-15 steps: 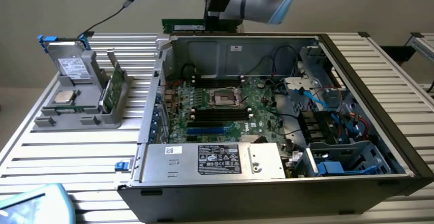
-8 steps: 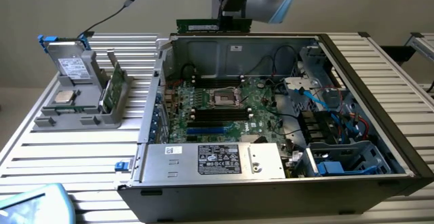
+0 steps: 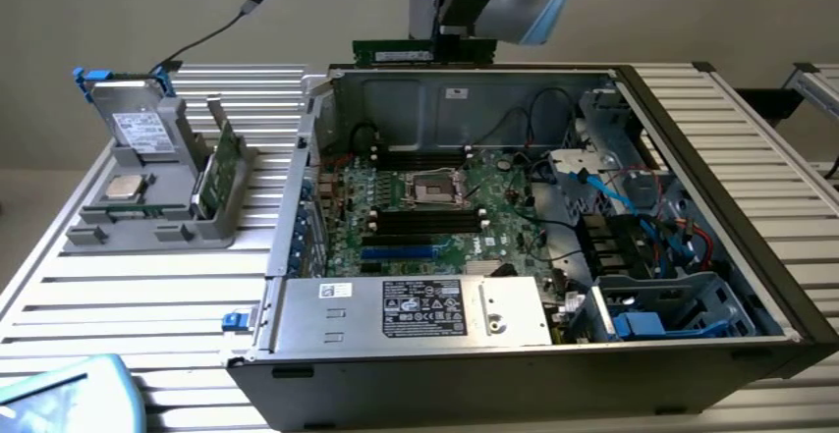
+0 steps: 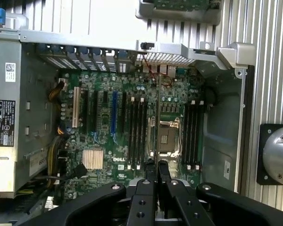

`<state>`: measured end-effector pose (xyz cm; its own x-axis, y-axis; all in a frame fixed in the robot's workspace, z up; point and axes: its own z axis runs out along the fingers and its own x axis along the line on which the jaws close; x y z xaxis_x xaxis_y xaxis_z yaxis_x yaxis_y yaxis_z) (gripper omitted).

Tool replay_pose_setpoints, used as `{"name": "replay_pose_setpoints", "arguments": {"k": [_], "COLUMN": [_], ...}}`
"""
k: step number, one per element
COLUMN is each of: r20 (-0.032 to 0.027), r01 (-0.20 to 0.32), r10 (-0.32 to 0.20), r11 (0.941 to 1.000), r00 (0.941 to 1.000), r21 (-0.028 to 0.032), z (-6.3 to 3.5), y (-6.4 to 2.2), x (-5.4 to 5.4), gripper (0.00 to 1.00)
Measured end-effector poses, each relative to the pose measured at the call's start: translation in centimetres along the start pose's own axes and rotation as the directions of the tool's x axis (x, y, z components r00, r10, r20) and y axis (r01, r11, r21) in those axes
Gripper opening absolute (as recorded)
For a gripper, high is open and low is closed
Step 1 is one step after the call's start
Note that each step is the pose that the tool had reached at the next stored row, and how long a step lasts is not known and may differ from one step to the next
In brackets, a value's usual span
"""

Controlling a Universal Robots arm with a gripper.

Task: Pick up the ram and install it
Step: 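Pick up the ram and move it above insertion slot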

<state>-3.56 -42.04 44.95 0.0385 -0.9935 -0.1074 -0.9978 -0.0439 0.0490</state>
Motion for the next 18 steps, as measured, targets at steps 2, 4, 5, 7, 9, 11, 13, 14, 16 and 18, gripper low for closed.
{"name": "replay_pose_setpoints", "arguments": {"k": [2,4,5,7,9,11,13,14,16,18], "r20": [0.0006,0.001,0.0012,0.0017,0.0022,0.001,-0.0045,-0.0086,-0.0189,-0.0339], "r01": [-0.01,-0.021,-0.026,-0.035,-0.045,-0.054,-0.062,-0.066,-0.071,-0.074], "r10": [0.01,0.021,0.026,0.035,0.045,0.054,0.062,0.066,0.071,0.074], "r11": [1.0,0.9998,0.9997,0.9994,0.999,0.9985,0.998,0.9978,0.9974,0.9973], "r00": [1.0,0.9998,0.9997,0.9994,0.999,0.9986,0.998,0.9978,0.9973,0.9967], "r21": [0.0011,0.0022,0.0027,0.0037,0.0048,0.0056,0.0062,0.0064,0.0063,0.0054], "z": [0.22,0.51,0.68,1.05,1.36,1.57,1.7,1.74,1.82,1.88], "y": [-0.25,-0.52,-0.67,-0.91,-1.06,-1.2,-1.3,-1.34,-1.42,-1.47], "x": [0.0,0.1,0.1,0.1,0.2,0.2,0.2,0.2,0.2,0.2], "gripper": [0.13,0.13,0.13,0.13,0.13,0.13,0.13,0.13,0.13,0.13]}}
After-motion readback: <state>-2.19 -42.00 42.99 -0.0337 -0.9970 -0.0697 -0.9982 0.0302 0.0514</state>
